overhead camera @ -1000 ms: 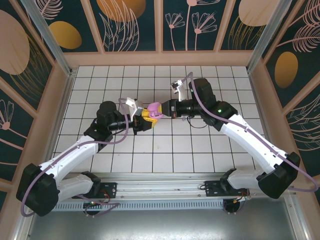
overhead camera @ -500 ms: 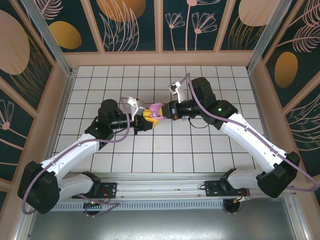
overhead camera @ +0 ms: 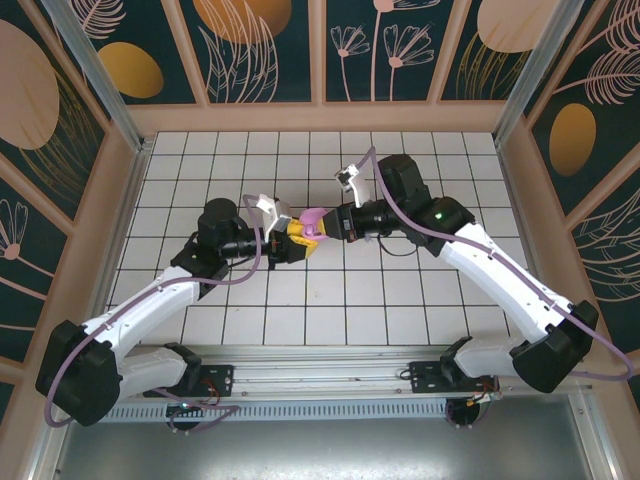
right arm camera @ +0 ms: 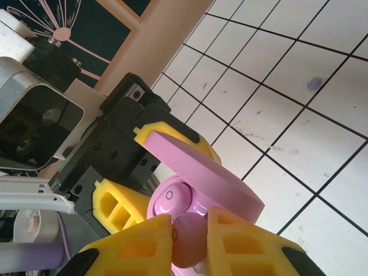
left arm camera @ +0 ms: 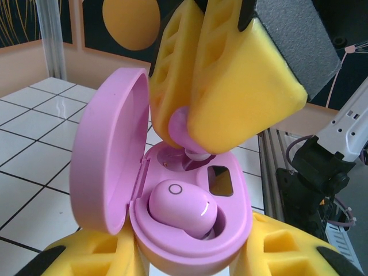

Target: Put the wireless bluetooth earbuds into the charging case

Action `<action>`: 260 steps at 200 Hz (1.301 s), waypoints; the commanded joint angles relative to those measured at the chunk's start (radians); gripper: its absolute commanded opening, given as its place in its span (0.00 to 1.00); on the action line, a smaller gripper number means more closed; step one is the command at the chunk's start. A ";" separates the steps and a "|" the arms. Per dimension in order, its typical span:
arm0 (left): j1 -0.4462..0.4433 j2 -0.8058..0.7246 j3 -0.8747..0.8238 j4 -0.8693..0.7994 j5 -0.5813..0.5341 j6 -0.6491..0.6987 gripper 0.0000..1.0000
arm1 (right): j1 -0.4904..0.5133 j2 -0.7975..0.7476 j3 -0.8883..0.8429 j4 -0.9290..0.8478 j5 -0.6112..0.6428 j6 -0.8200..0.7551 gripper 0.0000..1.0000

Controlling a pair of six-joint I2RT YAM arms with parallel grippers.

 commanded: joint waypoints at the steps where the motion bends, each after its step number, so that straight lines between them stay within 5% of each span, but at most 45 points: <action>1: -0.002 -0.009 0.040 0.047 0.018 0.025 0.00 | 0.002 0.015 0.023 -0.039 -0.031 -0.009 0.16; 260: -0.002 -0.031 0.012 0.068 0.028 0.011 0.00 | 0.046 0.066 0.148 -0.146 0.234 -0.046 0.35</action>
